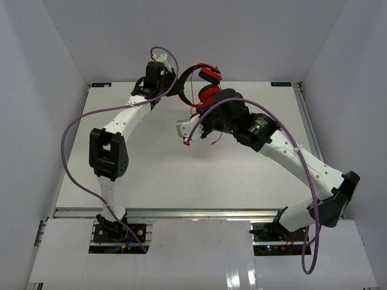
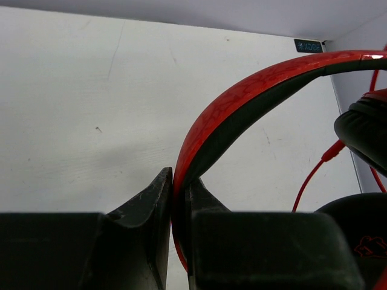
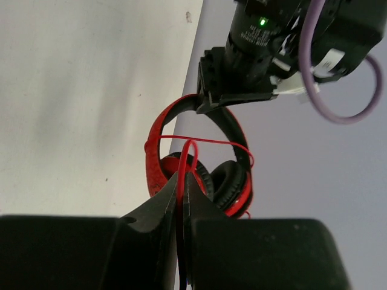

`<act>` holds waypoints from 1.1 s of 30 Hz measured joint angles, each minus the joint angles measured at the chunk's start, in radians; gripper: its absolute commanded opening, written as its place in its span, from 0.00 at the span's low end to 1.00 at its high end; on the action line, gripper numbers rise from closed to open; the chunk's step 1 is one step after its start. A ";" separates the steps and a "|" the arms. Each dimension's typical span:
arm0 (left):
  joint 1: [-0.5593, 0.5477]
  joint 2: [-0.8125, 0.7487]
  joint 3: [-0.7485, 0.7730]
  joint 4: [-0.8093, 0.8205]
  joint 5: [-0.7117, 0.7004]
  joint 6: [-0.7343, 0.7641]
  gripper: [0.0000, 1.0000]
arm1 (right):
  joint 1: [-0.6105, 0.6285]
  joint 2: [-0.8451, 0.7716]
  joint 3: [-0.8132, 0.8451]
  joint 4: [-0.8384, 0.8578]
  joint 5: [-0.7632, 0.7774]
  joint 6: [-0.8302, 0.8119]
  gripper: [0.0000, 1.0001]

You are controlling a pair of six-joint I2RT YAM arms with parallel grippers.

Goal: Wrap the headphones

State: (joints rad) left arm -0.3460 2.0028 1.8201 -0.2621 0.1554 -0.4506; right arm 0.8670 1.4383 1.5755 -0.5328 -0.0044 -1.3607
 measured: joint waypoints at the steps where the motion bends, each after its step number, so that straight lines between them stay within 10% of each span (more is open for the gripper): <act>1: 0.000 0.012 0.002 -0.003 -0.002 -0.010 0.00 | 0.015 0.001 0.001 -0.003 0.015 -0.013 0.08; 9: 0.009 0.054 0.002 -0.036 -0.002 -0.056 0.00 | 0.060 0.005 0.005 -0.026 0.122 -0.090 0.08; 23: 0.131 -0.087 -0.246 0.063 0.084 -0.090 0.00 | -0.222 -0.045 0.015 0.013 0.112 -0.036 0.08; 33: 0.133 -0.093 -0.207 0.075 0.088 -0.168 0.00 | -0.101 -0.092 -0.046 -0.040 0.036 -0.005 0.08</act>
State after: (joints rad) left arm -0.2127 1.9098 1.6131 -0.1867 0.2436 -0.6181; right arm 0.7660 1.3460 1.5298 -0.5725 0.0315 -1.3655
